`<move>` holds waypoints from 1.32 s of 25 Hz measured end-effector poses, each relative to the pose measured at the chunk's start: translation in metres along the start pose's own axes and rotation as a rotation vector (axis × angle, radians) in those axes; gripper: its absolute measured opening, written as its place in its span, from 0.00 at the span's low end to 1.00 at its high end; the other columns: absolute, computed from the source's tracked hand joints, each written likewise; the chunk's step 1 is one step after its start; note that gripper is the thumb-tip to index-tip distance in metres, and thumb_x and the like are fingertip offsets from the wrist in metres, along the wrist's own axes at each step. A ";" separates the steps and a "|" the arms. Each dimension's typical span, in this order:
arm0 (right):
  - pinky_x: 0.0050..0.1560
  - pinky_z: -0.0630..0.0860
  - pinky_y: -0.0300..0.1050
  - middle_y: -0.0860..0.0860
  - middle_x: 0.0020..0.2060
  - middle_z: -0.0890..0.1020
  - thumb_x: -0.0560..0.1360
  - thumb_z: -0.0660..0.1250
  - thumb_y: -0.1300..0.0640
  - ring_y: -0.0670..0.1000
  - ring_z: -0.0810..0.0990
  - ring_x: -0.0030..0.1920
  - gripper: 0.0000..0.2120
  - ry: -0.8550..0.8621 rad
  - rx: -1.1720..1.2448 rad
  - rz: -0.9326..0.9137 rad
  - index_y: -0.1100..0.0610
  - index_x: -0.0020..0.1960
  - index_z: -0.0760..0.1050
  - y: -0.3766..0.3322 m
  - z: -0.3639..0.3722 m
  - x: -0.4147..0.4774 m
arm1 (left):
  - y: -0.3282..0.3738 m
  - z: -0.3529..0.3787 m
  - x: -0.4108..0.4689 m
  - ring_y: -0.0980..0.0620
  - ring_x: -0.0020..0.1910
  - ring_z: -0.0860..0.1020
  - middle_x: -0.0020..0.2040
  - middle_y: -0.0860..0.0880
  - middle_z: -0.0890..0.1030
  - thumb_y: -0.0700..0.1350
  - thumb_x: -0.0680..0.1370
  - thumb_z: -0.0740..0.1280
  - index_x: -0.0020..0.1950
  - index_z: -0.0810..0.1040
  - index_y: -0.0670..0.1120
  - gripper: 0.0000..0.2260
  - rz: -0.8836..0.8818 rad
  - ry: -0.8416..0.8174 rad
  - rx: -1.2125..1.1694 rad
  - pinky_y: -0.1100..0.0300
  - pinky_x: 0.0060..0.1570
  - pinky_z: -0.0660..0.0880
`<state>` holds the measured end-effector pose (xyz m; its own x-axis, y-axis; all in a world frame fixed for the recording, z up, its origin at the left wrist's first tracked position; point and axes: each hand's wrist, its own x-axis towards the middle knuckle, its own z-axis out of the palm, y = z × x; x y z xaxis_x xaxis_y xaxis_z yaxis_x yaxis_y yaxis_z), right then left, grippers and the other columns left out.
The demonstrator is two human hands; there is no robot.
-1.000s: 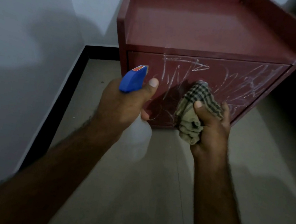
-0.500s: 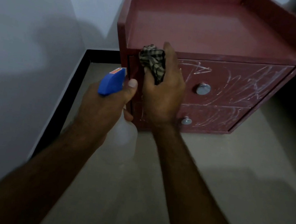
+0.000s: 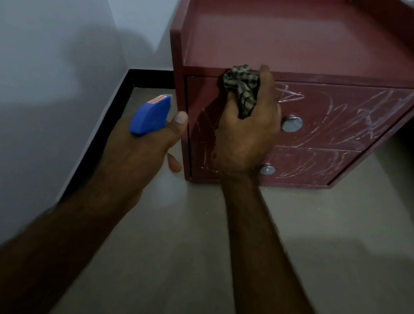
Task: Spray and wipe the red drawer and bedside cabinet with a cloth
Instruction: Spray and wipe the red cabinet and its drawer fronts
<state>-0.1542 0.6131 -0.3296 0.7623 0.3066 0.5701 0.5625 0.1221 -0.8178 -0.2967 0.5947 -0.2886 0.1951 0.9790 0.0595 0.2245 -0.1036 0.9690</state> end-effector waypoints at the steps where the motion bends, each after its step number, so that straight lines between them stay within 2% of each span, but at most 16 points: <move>1: 0.53 0.77 0.43 0.52 0.57 0.86 0.73 0.76 0.64 0.56 0.82 0.53 0.29 -0.040 0.006 -0.033 0.58 0.73 0.76 -0.003 0.002 -0.003 | 0.001 0.000 0.000 0.52 0.33 0.83 0.47 0.52 0.82 0.63 0.73 0.67 0.47 0.70 0.63 0.09 -0.001 0.000 0.002 0.54 0.47 0.77; 3: 0.50 0.79 0.46 0.52 0.55 0.86 0.74 0.76 0.63 0.56 0.82 0.50 0.30 -0.109 0.007 -0.089 0.57 0.74 0.75 -0.004 0.004 -0.005 | 0.001 0.002 -0.002 0.51 0.32 0.83 0.46 0.52 0.83 0.63 0.72 0.68 0.49 0.72 0.64 0.10 -0.006 -0.004 -0.008 0.52 0.48 0.80; 4: 0.50 0.79 0.45 0.52 0.55 0.86 0.74 0.76 0.62 0.54 0.82 0.50 0.31 -0.129 0.000 -0.091 0.55 0.75 0.74 -0.001 0.003 -0.003 | 0.001 0.003 -0.002 0.50 0.32 0.83 0.44 0.54 0.84 0.63 0.72 0.69 0.47 0.74 0.66 0.07 -0.001 -0.005 -0.026 0.50 0.47 0.81; 5: 0.52 0.78 0.42 0.52 0.55 0.86 0.74 0.76 0.61 0.51 0.81 0.51 0.32 -0.130 -0.011 -0.073 0.54 0.76 0.74 0.004 0.001 0.001 | 0.002 0.003 -0.003 0.49 0.32 0.84 0.42 0.55 0.85 0.62 0.74 0.70 0.45 0.76 0.70 0.04 0.001 -0.008 -0.033 0.49 0.46 0.82; 6: 0.53 0.75 0.37 0.52 0.56 0.85 0.74 0.76 0.61 0.47 0.80 0.51 0.33 -0.113 -0.022 -0.038 0.52 0.77 0.73 0.009 -0.003 0.006 | 0.001 0.004 -0.004 0.48 0.33 0.84 0.40 0.58 0.85 0.61 0.76 0.70 0.42 0.76 0.73 0.06 0.018 -0.019 -0.025 0.48 0.45 0.82; 8: 0.54 0.72 0.32 0.51 0.57 0.84 0.74 0.76 0.58 0.41 0.77 0.51 0.33 -0.042 -0.041 0.054 0.50 0.78 0.71 0.019 -0.014 0.019 | 0.000 0.005 -0.006 0.48 0.33 0.84 0.41 0.61 0.85 0.60 0.78 0.70 0.44 0.75 0.73 0.07 0.025 -0.042 -0.007 0.52 0.42 0.81; 10: 0.56 0.73 0.36 0.50 0.57 0.84 0.74 0.77 0.57 0.43 0.78 0.53 0.33 0.022 -0.021 0.106 0.51 0.77 0.72 0.022 -0.020 0.026 | 0.001 0.006 -0.009 0.49 0.33 0.85 0.42 0.62 0.84 0.59 0.78 0.69 0.46 0.73 0.71 0.07 0.026 -0.059 0.008 0.61 0.39 0.78; 12: 0.58 0.74 0.37 0.49 0.58 0.84 0.74 0.77 0.60 0.47 0.81 0.55 0.33 0.013 0.008 0.077 0.53 0.77 0.73 0.016 -0.016 0.023 | 0.005 0.007 -0.012 0.49 0.33 0.85 0.42 0.62 0.84 0.60 0.78 0.69 0.43 0.75 0.75 0.09 0.040 -0.074 0.016 0.68 0.35 0.77; 15: 0.57 0.73 0.38 0.52 0.59 0.85 0.73 0.76 0.61 0.51 0.83 0.58 0.32 -0.091 -0.040 -0.030 0.54 0.76 0.73 0.010 -0.011 0.017 | 0.007 0.013 -0.014 0.48 0.32 0.84 0.39 0.56 0.84 0.59 0.79 0.69 0.47 0.73 0.68 0.05 0.037 -0.072 0.015 0.62 0.40 0.78; 17: 0.56 0.76 0.39 0.52 0.57 0.86 0.74 0.77 0.59 0.50 0.83 0.55 0.33 -0.124 -0.081 -0.018 0.51 0.77 0.72 0.017 -0.022 0.026 | 0.011 0.019 -0.016 0.49 0.32 0.84 0.39 0.52 0.83 0.61 0.77 0.69 0.48 0.71 0.64 0.07 0.022 -0.072 0.003 0.60 0.41 0.76; 19: 0.56 0.79 0.43 0.51 0.55 0.84 0.74 0.77 0.56 0.46 0.80 0.52 0.34 -0.069 -0.099 0.075 0.50 0.78 0.71 0.027 -0.037 0.039 | 0.013 0.024 -0.017 0.48 0.32 0.84 0.41 0.50 0.83 0.62 0.76 0.68 0.46 0.71 0.61 0.09 0.016 -0.069 0.013 0.61 0.40 0.75; 22: 0.55 0.76 0.41 0.47 0.52 0.81 0.74 0.77 0.57 0.44 0.76 0.52 0.34 0.018 -0.122 0.105 0.50 0.78 0.72 0.028 -0.040 0.044 | 0.012 0.028 -0.019 0.45 0.33 0.85 0.41 0.47 0.84 0.60 0.79 0.68 0.46 0.73 0.58 0.08 0.025 -0.075 0.023 0.54 0.43 0.80; 25: 0.60 0.75 0.42 0.51 0.62 0.84 0.74 0.76 0.60 0.52 0.82 0.59 0.32 -0.033 -0.069 0.020 0.55 0.76 0.73 0.020 -0.029 0.033 | 0.013 0.032 -0.020 0.48 0.33 0.85 0.40 0.49 0.84 0.60 0.79 0.68 0.47 0.73 0.58 0.08 0.025 -0.084 0.036 0.59 0.40 0.75; 28: 0.60 0.75 0.42 0.51 0.63 0.84 0.73 0.76 0.62 0.53 0.83 0.60 0.31 -0.045 -0.081 -0.037 0.56 0.76 0.74 0.020 -0.026 0.032 | 0.011 0.032 -0.016 0.48 0.33 0.84 0.41 0.50 0.83 0.59 0.79 0.67 0.48 0.73 0.58 0.07 0.032 -0.069 0.031 0.61 0.40 0.73; 33: 0.64 0.77 0.45 0.52 0.66 0.82 0.73 0.76 0.62 0.54 0.81 0.64 0.32 -0.061 -0.021 -0.007 0.57 0.76 0.72 0.022 -0.027 0.031 | 0.011 0.030 -0.019 0.51 0.34 0.85 0.41 0.50 0.84 0.59 0.79 0.67 0.53 0.73 0.60 0.07 0.031 -0.068 0.029 0.62 0.40 0.73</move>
<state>-0.1094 0.5994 -0.3278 0.7377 0.3626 0.5695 0.5751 0.1044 -0.8114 -0.2696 0.5699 -0.2865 0.2670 0.9610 0.0719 0.2443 -0.1397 0.9596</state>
